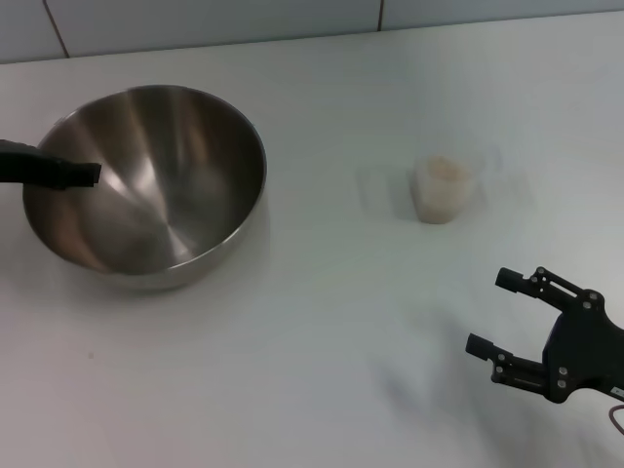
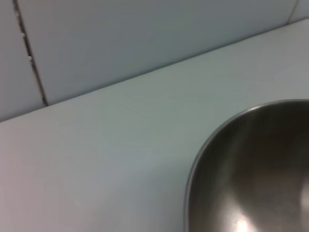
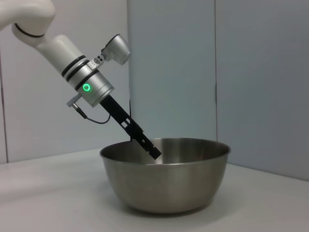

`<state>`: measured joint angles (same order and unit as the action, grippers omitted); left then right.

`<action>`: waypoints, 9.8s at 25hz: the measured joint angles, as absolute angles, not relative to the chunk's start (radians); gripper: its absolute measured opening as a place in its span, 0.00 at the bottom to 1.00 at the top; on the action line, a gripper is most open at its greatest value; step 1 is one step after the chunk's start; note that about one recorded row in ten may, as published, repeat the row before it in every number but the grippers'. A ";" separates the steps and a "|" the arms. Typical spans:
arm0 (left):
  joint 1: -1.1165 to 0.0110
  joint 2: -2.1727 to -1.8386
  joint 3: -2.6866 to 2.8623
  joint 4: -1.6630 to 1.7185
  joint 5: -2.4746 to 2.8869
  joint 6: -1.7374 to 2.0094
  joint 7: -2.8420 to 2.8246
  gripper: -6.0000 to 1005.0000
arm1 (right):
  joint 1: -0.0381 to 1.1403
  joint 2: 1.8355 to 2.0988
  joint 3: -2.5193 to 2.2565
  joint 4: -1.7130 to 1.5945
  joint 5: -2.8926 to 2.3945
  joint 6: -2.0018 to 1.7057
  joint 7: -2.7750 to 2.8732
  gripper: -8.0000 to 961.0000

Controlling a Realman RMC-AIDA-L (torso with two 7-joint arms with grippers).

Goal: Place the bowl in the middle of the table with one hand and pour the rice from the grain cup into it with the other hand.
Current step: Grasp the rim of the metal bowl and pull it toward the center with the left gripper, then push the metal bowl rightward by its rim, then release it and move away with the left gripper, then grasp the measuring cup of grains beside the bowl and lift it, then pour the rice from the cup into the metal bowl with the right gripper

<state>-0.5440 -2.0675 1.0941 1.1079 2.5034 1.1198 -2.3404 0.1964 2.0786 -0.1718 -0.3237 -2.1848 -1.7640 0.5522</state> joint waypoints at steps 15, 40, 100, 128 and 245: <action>-0.553 -2.067 1.076 1.100 2.498 1.116 -2.313 0.25 | 0.196 2.079 -0.172 -0.324 -2.186 -1.760 0.552 0.87; -0.772 -2.006 0.760 0.716 2.313 1.312 -2.178 0.05 | 0.207 2.079 -0.172 -0.322 -2.189 -1.753 0.552 0.87; -0.167 -2.026 0.796 0.478 1.542 1.588 -0.673 0.86 | 0.201 2.082 0.319 -0.163 -2.184 -1.552 0.374 0.87; -0.175 -2.020 0.804 0.403 1.611 1.545 -0.674 0.86 | 0.331 2.086 0.543 0.090 -2.188 -1.122 0.078 0.87; -0.286 -2.063 0.831 0.795 1.829 1.680 -1.025 0.86 | 0.439 2.092 0.292 0.418 -2.261 -1.392 -1.814 0.03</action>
